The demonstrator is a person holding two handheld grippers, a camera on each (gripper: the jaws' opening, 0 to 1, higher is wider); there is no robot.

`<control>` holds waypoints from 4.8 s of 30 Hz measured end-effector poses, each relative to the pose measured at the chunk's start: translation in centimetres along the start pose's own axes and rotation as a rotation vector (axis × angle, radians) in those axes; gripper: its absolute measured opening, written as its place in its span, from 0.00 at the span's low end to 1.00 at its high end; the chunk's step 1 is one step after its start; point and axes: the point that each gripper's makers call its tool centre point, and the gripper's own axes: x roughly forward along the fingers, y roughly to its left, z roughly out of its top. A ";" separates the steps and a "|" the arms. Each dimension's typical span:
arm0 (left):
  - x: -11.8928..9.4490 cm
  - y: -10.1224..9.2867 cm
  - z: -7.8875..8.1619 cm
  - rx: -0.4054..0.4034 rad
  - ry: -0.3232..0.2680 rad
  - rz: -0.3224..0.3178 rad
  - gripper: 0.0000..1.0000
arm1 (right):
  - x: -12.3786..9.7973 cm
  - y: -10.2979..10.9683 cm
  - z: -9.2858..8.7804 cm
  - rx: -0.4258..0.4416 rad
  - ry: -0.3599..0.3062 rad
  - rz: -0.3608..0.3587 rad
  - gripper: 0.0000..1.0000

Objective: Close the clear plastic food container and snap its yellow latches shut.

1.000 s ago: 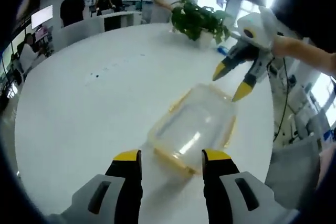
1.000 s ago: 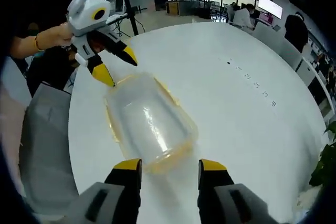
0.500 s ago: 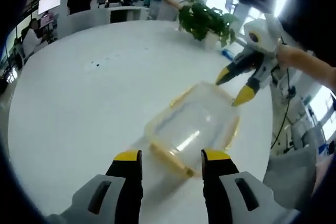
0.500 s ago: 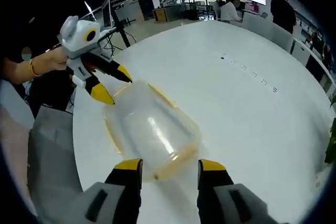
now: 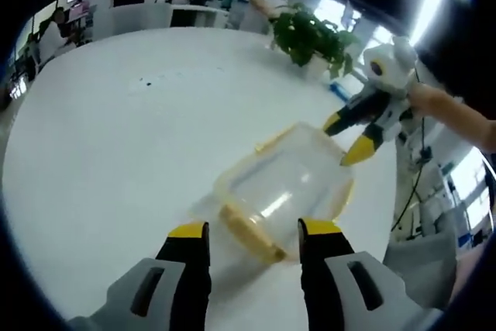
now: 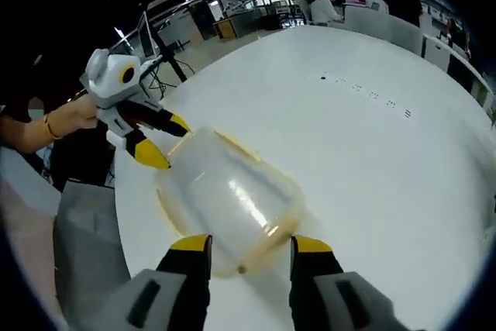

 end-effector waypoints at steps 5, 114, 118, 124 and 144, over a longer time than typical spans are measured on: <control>0.3 -0.3 0.1 -0.045 -0.011 -0.023 0.40 | 0.1 0.0 -0.1 0.038 -0.011 0.014 0.38; 1.0 0.2 0.3 -0.189 -0.086 0.060 0.47 | 1.9 1.2 0.4 0.181 -0.046 0.038 0.46; 1.0 -0.4 0.6 -0.196 -0.084 0.061 0.39 | 1.8 1.2 0.4 0.180 -0.049 0.020 0.46; 0.7 -0.1 0.5 -0.191 -0.064 0.100 0.39 | 1.9 1.4 0.4 0.200 -0.053 0.004 0.46; -0.6 -0.4 -0.4 -0.252 -0.047 0.090 0.29 | 1.3 1.9 -0.4 0.231 -0.033 -0.019 0.46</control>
